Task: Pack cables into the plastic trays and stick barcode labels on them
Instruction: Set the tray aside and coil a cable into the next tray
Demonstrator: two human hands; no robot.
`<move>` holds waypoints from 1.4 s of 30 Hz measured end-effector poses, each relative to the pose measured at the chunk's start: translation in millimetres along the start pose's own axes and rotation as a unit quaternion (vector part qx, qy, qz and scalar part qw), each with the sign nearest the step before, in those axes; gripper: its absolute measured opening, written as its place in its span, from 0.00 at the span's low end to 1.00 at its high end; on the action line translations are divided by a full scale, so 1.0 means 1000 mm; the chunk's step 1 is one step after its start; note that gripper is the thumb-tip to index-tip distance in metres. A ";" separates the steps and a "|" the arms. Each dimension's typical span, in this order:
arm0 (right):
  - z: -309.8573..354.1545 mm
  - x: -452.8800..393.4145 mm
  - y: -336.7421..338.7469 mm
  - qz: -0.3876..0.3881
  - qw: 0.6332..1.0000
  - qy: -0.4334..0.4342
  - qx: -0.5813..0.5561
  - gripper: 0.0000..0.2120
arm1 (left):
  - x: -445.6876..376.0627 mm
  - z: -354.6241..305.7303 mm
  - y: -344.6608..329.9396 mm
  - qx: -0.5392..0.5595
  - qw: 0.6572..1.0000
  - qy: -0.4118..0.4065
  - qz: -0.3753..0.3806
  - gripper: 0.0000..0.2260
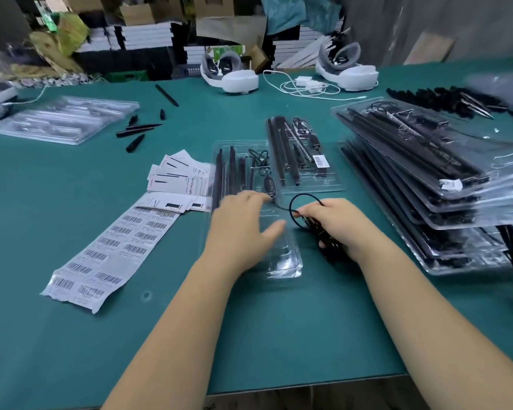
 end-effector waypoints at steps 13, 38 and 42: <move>-0.003 -0.005 0.009 -0.041 0.993 -0.039 -0.104 0.10 | -0.005 -0.012 -0.015 -0.106 0.990 0.068 0.069 0.27; 0.001 -0.003 0.024 -0.228 0.906 0.035 0.355 0.32 | -0.035 0.006 0.002 0.619 0.778 -0.099 0.043 0.17; 0.016 0.007 0.007 -0.157 0.895 0.220 0.356 0.25 | -0.044 0.008 -0.001 0.602 0.795 -0.060 0.043 0.15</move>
Point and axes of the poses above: each hand's wrist, its own x-axis away from the middle knuckle, its own y-axis out of the back of the hand, z = x × y, the point moved 3 cm from there along -x, towards the middle knuckle, and after that the axes turned 15 degrees about z, right-handed, at the moved point
